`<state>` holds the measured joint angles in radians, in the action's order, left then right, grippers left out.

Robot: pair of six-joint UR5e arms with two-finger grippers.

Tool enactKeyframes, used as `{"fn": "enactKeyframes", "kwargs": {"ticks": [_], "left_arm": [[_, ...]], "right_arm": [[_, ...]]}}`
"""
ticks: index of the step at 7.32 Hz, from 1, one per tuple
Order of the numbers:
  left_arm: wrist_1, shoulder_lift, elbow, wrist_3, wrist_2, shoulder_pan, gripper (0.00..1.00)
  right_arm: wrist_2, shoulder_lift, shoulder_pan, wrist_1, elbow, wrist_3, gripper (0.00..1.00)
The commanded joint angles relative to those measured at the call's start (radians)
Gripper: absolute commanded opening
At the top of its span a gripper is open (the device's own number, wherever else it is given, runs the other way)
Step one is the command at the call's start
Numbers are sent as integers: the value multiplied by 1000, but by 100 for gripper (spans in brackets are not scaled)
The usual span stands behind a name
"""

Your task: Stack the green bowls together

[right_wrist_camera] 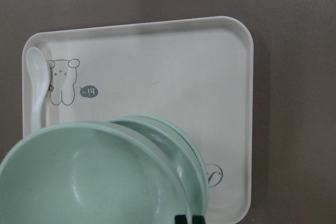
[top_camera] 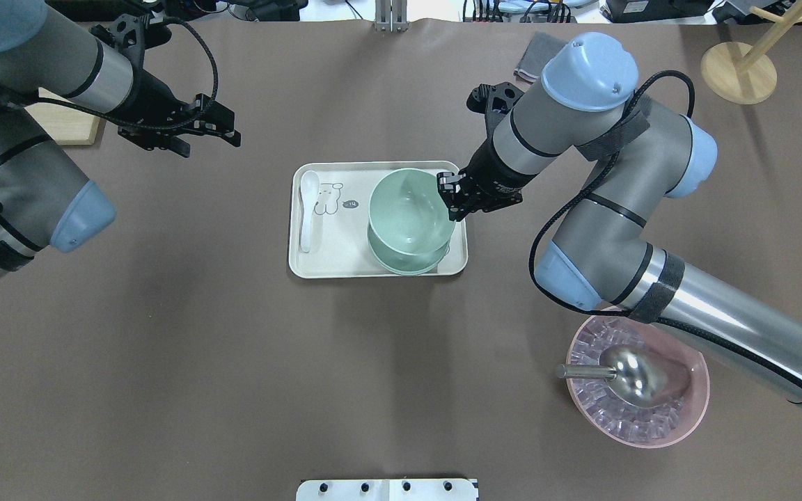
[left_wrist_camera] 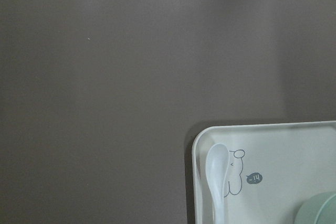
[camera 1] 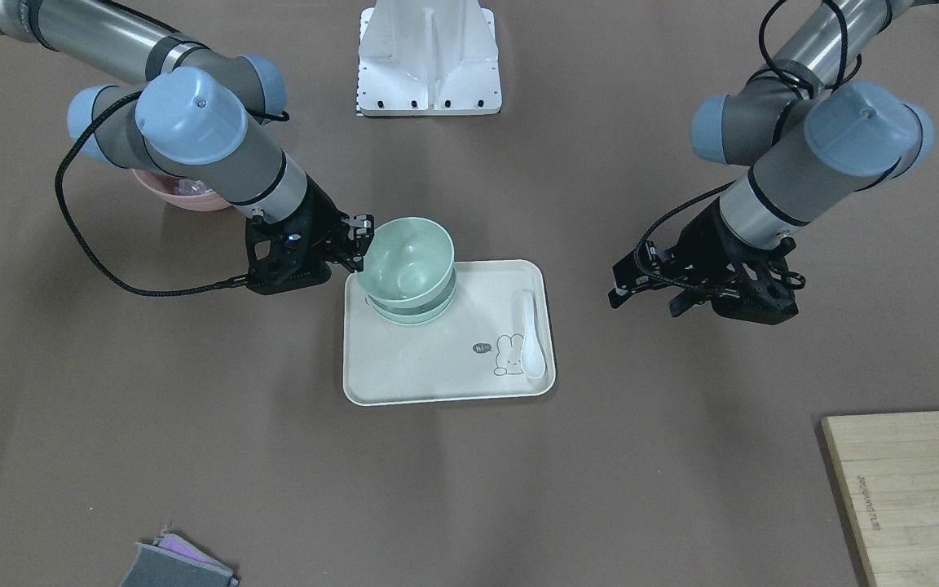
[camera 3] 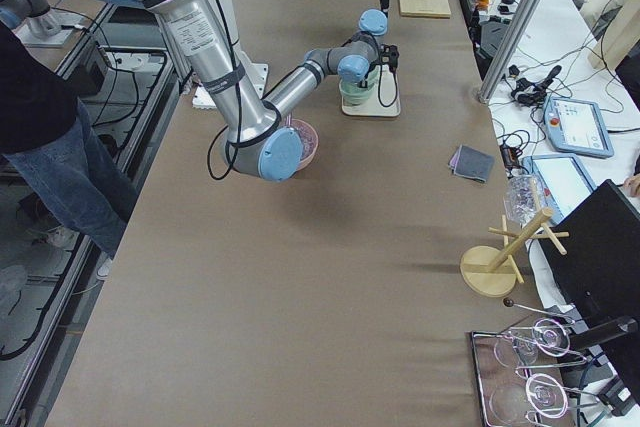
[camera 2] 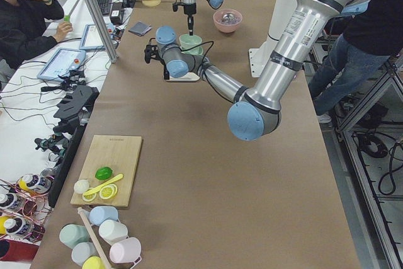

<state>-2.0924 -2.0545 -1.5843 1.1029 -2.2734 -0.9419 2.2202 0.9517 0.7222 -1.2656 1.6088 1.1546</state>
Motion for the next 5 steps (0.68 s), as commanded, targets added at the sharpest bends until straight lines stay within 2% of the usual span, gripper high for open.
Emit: {"fn": "enactKeyframes", "kwargs": {"ticks": [1,2,3,4,5], "left_arm": [[0,1,1,0,2,0,98],[0,1,1,2,0,2,98],[0,-1,1,2,2,2,98],[0,1,1,2,2,2,98],[0,1,0,2,0,0,98]], "right_arm": [[-1,-2,-4,0,0,4,0],[-2,-1,-4,2,0,2,0],[-10,1,-4,3,-7,-4,92],[-19,-2,-4,5,-3,3,100],[-19,-1,5,3,-1,4,100]]}}
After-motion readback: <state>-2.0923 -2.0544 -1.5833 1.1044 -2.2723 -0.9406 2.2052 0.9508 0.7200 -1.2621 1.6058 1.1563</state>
